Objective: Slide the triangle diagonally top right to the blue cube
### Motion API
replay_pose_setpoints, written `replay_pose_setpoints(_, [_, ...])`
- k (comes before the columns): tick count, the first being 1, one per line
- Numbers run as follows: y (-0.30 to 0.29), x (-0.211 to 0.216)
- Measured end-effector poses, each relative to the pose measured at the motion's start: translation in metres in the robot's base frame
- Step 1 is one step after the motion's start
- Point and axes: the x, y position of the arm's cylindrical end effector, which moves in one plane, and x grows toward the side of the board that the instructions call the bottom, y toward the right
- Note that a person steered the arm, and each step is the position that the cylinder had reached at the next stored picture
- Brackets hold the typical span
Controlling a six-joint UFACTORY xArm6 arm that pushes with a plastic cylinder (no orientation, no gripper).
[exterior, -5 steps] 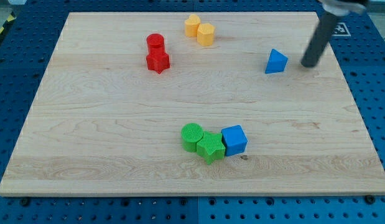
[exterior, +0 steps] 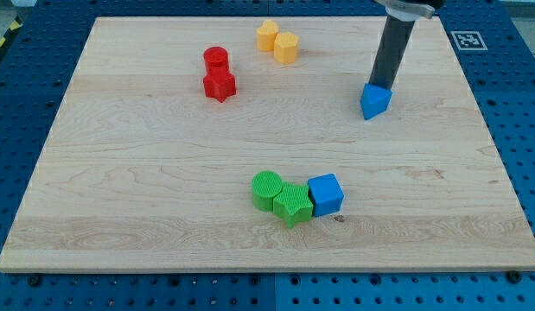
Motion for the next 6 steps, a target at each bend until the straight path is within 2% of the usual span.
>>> replay_pose_setpoints(3, [0.0, 0.045])
replay_pose_setpoints(6, [0.002, 0.047])
